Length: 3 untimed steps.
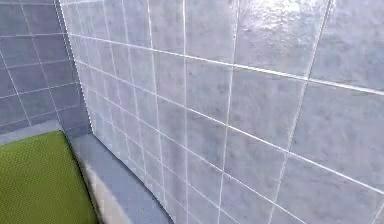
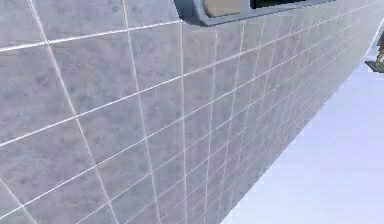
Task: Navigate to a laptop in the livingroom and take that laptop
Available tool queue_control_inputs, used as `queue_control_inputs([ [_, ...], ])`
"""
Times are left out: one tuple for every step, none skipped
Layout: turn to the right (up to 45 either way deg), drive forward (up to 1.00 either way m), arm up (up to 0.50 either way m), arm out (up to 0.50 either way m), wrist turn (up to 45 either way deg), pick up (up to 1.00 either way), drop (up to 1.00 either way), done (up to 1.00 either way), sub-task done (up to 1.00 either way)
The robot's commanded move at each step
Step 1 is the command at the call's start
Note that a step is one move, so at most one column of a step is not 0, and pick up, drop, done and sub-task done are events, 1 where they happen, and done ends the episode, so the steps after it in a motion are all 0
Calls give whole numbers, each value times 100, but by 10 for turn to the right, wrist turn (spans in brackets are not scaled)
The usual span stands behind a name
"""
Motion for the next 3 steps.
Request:
queue_control_inputs([
  [-450,0,0,0,0,0,0,0,0],
  [-450,0,0,0,0,0,0,0,0],
  [-450,0,0,0,0,0,0,0,0],
])
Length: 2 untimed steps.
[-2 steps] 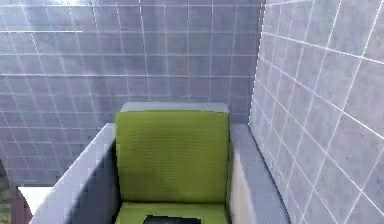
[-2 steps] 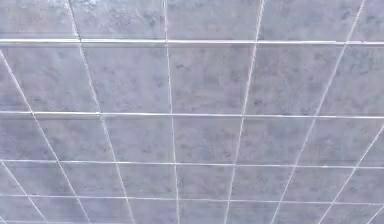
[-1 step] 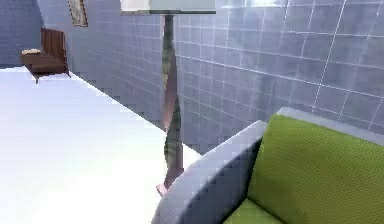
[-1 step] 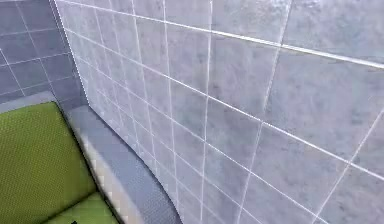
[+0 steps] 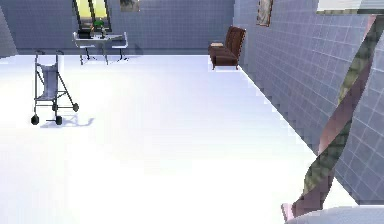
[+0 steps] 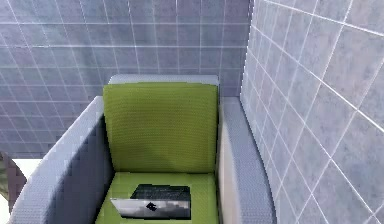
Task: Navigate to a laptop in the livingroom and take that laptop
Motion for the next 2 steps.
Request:
queue_control_inputs([
  [-90,0,0,0,0,0,0,0,0],
  [0,0,50,0,0,0,0,0,0],
])
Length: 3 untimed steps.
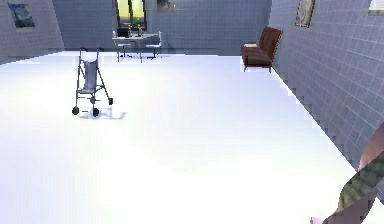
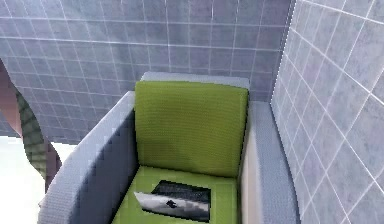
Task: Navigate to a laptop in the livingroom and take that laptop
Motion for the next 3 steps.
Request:
queue_control_inputs([
  [0,0,8,0,0,0,0,0,0],
  [0,0,0,28,0,0,0,0,0],
  [0,0,0,0,450,0,0,0,0],
])
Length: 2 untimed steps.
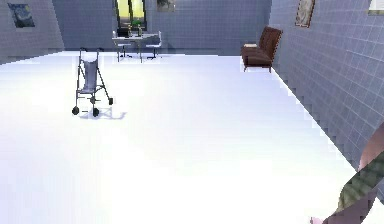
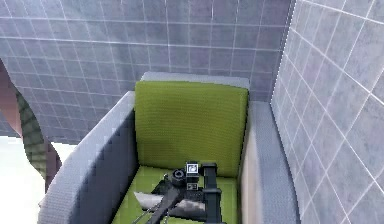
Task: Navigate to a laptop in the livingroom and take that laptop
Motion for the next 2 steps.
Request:
queue_control_inputs([
  [0,0,0,0,450,0,0,0,0],
  [0,0,0,0,450,0,0,0,0],
])
